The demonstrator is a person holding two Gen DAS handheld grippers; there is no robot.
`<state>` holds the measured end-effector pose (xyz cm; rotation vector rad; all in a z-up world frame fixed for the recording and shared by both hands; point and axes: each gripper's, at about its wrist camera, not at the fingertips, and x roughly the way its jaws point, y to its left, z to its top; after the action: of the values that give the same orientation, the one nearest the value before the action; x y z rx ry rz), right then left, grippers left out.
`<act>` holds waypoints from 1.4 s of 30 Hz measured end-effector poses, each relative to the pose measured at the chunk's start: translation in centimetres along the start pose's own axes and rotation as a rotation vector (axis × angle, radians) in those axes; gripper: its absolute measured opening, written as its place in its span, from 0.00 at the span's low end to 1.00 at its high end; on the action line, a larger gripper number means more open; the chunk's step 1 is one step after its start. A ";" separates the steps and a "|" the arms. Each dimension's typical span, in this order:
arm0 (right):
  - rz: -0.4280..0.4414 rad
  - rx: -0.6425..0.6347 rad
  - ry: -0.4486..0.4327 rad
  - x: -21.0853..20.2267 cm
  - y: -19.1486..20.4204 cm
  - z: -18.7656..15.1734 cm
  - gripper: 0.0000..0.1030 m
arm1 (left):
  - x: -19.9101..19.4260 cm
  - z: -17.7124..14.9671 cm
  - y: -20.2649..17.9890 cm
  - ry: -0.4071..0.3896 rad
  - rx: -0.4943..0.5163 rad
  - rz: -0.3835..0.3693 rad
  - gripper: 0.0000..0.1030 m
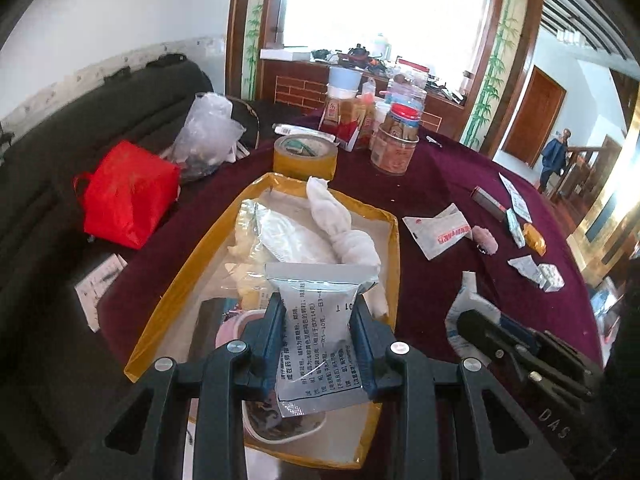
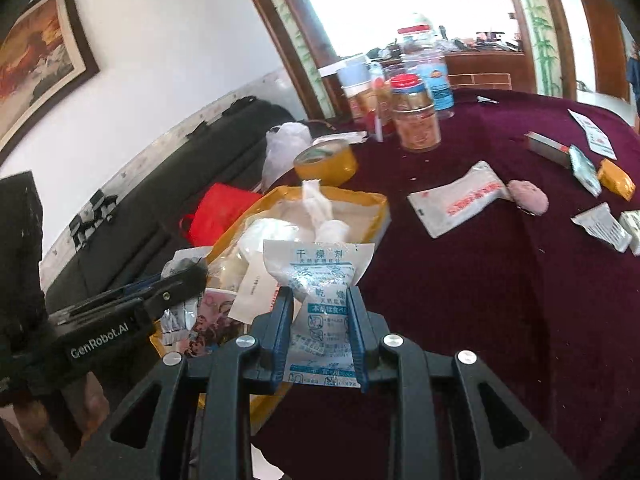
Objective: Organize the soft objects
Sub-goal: 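Carry both held sachets over the yellow-rimmed tray, then lower both sachets into the tray and open both tools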
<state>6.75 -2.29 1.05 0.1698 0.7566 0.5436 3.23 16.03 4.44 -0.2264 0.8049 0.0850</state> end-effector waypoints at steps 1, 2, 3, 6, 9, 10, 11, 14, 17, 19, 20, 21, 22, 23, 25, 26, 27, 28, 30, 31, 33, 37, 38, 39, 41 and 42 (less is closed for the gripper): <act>-0.002 -0.008 0.002 0.2 0.2 0.0 0.25 | 0.2 0.2 0.3 0.008 -0.008 -0.008 0.33; -0.005 -0.015 0.006 0.6 0.4 0.1 0.25 | 0.4 0.4 0.6 0.014 -0.019 -0.019 0.33; -0.002 -0.018 0.015 1.1 0.6 0.3 0.25 | 0.6 0.7 1.0 0.021 -0.029 -0.031 0.33; 0.010 -0.014 0.030 2.0 0.7 0.7 0.25 | 1.2 1.7 1.7 0.042 -0.045 -0.068 0.33; 0.018 -0.006 0.045 3.3 0.8 1.4 0.25 | 2.1 3.2 2.4 0.053 -0.053 -0.094 0.33; 0.023 0.003 0.052 3.9 0.8 1.8 0.25 | 2.4 3.8 2.5 0.053 -0.050 -0.089 0.33; 0.028 0.008 0.060 4.3 0.8 2.0 0.25 | 3.2 4.5 2.7 0.061 -0.051 -0.083 0.33; 0.044 0.014 0.086 6.3 1.2 2.9 0.25 | 5.4 5.7 3.3 0.094 -0.058 -0.090 0.34; 0.039 0.013 0.092 8.3 1.6 3.5 0.25 | 7.7 6.5 3.7 0.121 -0.050 -0.052 0.34; 0.030 0.011 0.089 9.3 1.9 3.8 0.25 | 9.1 6.8 4.2 0.144 -0.063 -0.045 0.35; 0.026 0.009 0.091 9.8 2.0 4.0 0.25 | 9.6 6.8 4.6 0.153 -0.072 -0.048 0.37; 0.018 0.004 0.097 10.5 2.2 4.2 0.26 | 10.0 6.8 5.0 0.160 -0.096 -0.051 0.39; 0.010 -0.003 0.102 11.1 2.4 4.2 0.26 | 10.1 6.9 5.2 0.155 -0.099 -0.051 0.39; 0.005 -0.008 0.106 11.5 2.5 4.2 0.26 | 10.1 6.8 5.2 0.142 -0.085 -0.043 0.40; -0.014 -0.021 0.118 12.5 2.8 4.1 0.27 | 10.4 6.8 5.3 0.139 -0.074 -0.031 0.47; -0.020 -0.024 0.123 12.8 2.9 4.0 0.27 | 10.6 6.7 5.4 0.148 -0.073 -0.033 0.50; -0.024 -0.028 0.128 13.2 3.0 3.9 0.30 | 10.9 6.7 5.5 0.154 -0.079 -0.038 0.53; -0.026 -0.034 0.128 13.4 3.1 3.8 0.31 | 10.8 6.6 5.6 0.149 -0.082 -0.046 0.56; -0.042 -0.050 0.126 13.6 3.4 3.6 0.43 | 10.4 6.5 5.6 0.126 -0.069 -0.037 0.75; -0.047 -0.054 0.125 13.7 3.5 3.6 0.48 | 10.1 6.4 5.6 0.110 -0.063 -0.032 0.78; -0.038 -0.072 0.131 13.5 3.7 3.5 0.67 | 9.3 6.3 5.8 0.066 -0.068 -0.022 0.86; 0.010 -0.125 0.098 11.1 4.3 2.9 0.92 | 6.9 5.4 5.7 0.025 -0.074 0.030 0.96; 0.023 -0.139 0.085 10.2 4.4 2.6 0.94 | 6.4 5.0 5.6 0.024 -0.065 0.022 0.96; 0.034 -0.157 0.075 9.1 4.6 2.1 0.95 | 5.8 4.6 5.3 0.024 -0.059 0.004 0.96; 0.051 -0.205 0.059 7.0 5.0 1.1 0.96 | 4.4 4.1 4.5 0.011 -0.040 -0.009 0.96; 0.061 -0.218 0.048 5.9 5.1 0.6 0.99 | 3.7 3.9 4.0 -0.001 -0.029 -0.018 0.96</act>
<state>8.65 5.18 -0.40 -0.0223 0.7349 0.6852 7.91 20.83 3.69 -0.2612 0.8007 0.0802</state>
